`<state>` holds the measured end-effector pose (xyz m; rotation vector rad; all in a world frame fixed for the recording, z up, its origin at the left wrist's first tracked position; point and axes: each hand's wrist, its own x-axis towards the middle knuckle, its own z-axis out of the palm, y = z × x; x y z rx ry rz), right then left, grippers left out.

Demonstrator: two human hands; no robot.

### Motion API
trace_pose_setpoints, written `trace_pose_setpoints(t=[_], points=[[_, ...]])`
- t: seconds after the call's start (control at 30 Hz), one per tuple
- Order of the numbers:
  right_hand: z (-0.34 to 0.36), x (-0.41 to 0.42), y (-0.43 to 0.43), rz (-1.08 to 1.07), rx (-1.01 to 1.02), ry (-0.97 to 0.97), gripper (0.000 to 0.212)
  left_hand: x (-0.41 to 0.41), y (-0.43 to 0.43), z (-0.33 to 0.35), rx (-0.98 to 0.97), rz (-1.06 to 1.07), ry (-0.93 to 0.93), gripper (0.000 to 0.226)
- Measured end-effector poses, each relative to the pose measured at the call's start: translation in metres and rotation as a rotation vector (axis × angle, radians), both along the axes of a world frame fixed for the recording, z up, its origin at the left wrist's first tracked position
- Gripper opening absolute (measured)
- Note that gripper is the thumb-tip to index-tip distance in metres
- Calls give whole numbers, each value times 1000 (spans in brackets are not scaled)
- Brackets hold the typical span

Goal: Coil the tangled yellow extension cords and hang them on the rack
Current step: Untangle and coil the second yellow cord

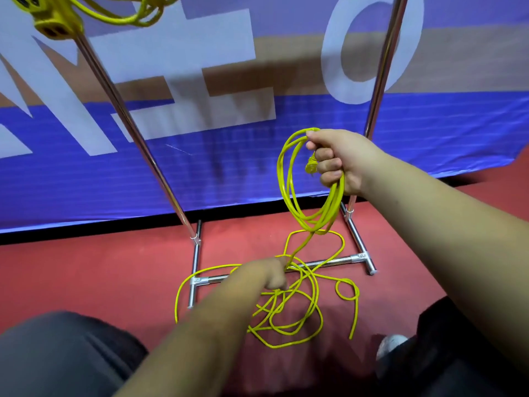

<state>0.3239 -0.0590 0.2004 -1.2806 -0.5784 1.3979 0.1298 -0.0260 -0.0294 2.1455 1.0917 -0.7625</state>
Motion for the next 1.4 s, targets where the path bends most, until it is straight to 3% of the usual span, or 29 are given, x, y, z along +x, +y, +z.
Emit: trace_pose_setpoints(t=[0.17, 0.4, 0.53, 0.87, 1.07, 1.2, 1.4], points=[[-3, -2, -9, 26, -25, -23, 27, -16, -26, -55, 6, 154, -39, 29], [-13, -6, -13, 102, -47, -112, 26, -40, -5, -74, 94, 324, -152, 27], [-16, -3, -17, 85, -32, -227, 26, -36, 35, -29, 71, 524, -327, 28], [-14, -17, -17, -80, 68, -404, 21, -20, 82, 203, -171, 870, -731, 15], [-3, -41, -14, -101, 230, -340, 26, -17, 77, 320, -605, 1140, -1195, 28], [7, -56, -12, -70, 327, -304, 24, -16, 68, 336, -714, 1214, -1316, 32], [8, -81, -24, 103, 235, -157, 37, -26, 75, 305, -910, 1480, -1477, 18]])
